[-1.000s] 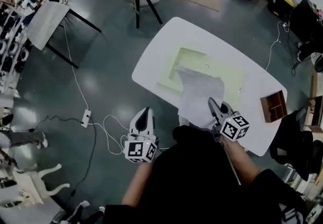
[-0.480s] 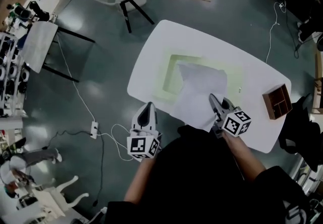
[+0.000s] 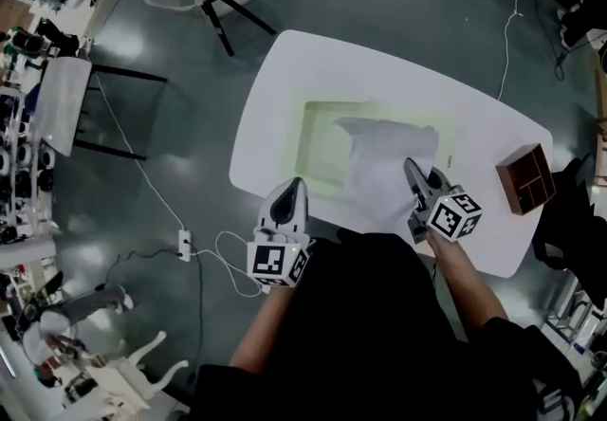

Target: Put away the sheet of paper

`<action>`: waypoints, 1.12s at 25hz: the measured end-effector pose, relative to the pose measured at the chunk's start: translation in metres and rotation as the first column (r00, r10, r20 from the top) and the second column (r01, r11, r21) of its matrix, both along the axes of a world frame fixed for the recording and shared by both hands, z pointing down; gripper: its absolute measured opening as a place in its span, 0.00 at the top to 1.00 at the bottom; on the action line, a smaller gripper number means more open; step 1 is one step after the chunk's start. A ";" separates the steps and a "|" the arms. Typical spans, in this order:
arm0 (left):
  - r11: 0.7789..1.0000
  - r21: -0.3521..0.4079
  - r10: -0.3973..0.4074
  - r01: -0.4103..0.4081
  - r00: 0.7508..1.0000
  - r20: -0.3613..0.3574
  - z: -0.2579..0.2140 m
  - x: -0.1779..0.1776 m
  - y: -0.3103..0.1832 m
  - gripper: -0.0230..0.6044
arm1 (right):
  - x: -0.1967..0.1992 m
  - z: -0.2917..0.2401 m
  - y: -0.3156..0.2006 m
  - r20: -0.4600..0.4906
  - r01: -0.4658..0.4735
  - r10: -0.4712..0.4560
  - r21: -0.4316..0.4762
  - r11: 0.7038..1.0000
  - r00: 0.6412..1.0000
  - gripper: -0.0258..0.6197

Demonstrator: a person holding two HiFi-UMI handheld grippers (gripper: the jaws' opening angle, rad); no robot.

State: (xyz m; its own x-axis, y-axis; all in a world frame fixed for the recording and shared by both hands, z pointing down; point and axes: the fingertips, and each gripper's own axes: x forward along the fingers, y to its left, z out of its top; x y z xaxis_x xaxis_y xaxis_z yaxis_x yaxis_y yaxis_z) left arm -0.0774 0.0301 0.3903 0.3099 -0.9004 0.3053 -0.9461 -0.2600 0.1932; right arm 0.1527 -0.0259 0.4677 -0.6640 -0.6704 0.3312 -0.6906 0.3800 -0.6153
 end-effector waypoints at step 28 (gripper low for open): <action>0.973 -0.145 0.162 -0.182 0.977 -0.135 0.076 0.024 -0.023 0.96 | 0.050 0.127 -0.004 -0.100 -0.077 0.046 -0.339 0.938 0.994 0.96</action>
State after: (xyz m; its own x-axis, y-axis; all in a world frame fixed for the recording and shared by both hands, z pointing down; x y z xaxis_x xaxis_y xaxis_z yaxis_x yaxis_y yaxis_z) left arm -0.0538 0.0068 0.4666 0.4995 -0.7745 0.3881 -0.8566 -0.3744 0.3551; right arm 0.2026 -0.0304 0.5945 -0.5822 -0.5451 0.6032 -0.7638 0.1125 -0.6355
